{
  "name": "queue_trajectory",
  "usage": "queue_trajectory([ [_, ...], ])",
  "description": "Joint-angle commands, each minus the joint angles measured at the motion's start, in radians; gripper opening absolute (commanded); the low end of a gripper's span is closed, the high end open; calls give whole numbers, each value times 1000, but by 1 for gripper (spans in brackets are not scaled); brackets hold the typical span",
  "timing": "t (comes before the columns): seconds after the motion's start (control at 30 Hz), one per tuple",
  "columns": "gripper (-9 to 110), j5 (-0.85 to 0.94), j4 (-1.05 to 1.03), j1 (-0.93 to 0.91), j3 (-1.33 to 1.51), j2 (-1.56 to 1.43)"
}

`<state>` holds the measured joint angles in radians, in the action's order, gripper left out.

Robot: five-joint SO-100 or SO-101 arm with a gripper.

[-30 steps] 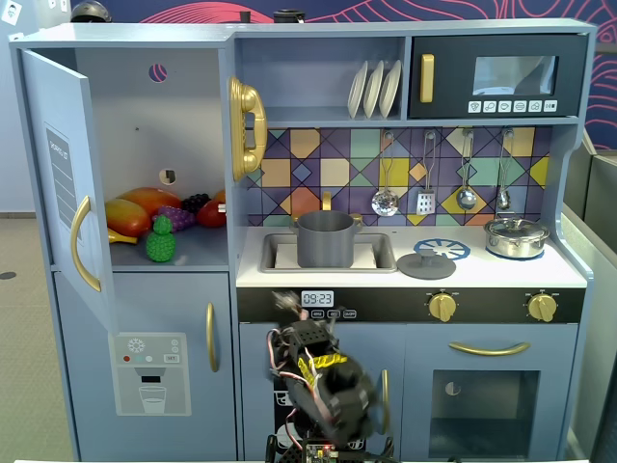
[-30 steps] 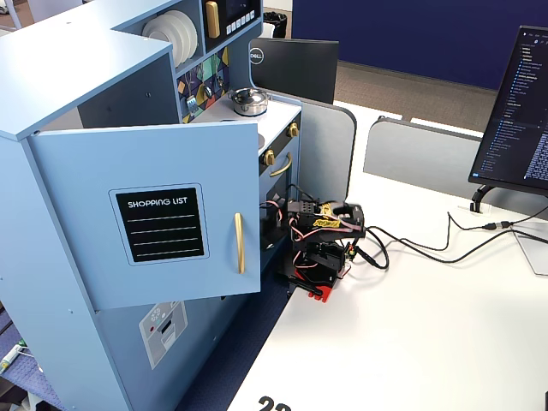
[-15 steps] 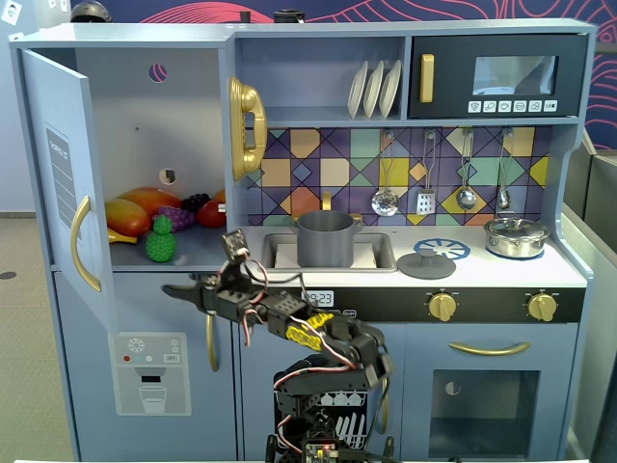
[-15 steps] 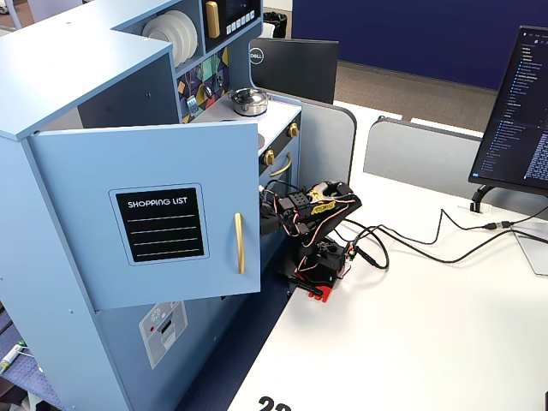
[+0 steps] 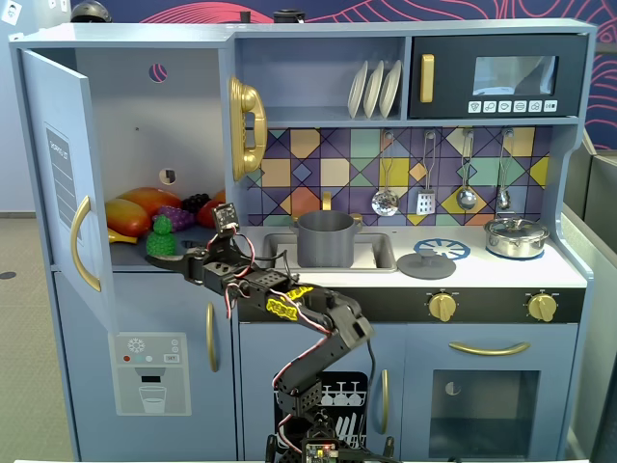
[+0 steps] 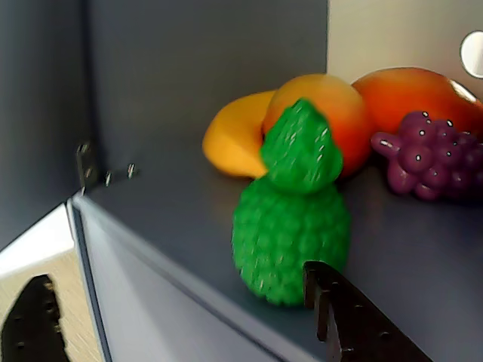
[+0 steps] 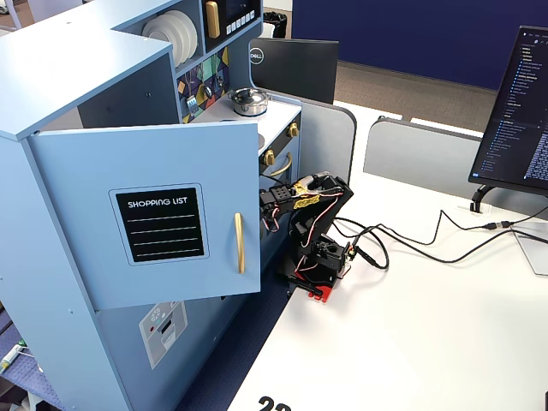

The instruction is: Pick up the green pineapple from the left cabinet and place it in the gray recipient

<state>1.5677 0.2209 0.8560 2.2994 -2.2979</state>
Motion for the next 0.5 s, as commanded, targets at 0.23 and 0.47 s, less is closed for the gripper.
queue_trajectory([
  [0.23, 38, -38, 81, -64, -172, 140],
  [0.47, 38, -34, 94, -64, -196, 204],
])
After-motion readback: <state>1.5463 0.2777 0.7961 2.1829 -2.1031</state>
